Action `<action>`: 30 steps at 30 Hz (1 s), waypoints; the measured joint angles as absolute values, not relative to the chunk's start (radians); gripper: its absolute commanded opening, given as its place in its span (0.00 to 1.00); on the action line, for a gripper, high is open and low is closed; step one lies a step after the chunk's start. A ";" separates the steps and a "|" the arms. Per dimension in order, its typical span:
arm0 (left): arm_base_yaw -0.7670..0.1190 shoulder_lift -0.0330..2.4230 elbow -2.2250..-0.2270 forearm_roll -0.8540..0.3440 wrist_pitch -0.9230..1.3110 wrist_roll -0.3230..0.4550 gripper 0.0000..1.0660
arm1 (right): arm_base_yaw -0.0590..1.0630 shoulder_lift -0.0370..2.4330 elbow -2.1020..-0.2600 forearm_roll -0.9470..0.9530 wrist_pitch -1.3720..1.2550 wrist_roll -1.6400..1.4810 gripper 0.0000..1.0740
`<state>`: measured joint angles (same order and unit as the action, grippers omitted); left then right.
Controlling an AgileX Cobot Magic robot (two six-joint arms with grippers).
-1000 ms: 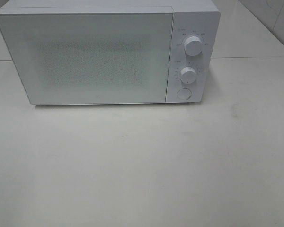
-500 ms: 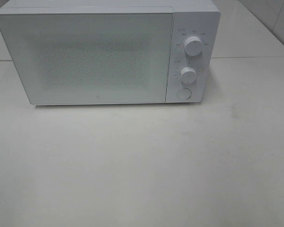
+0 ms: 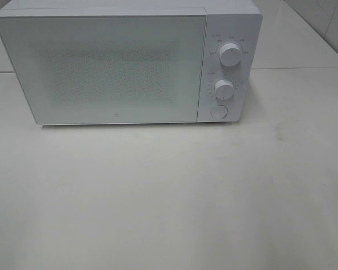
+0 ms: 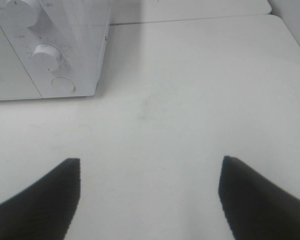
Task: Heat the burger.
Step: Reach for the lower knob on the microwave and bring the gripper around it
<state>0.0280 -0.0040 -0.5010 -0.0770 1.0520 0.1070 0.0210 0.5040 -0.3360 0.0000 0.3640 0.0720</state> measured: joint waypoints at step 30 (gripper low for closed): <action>0.028 -0.004 -0.501 -0.077 1.052 0.107 0.92 | 0.021 1.101 -0.320 0.005 -0.583 0.072 0.69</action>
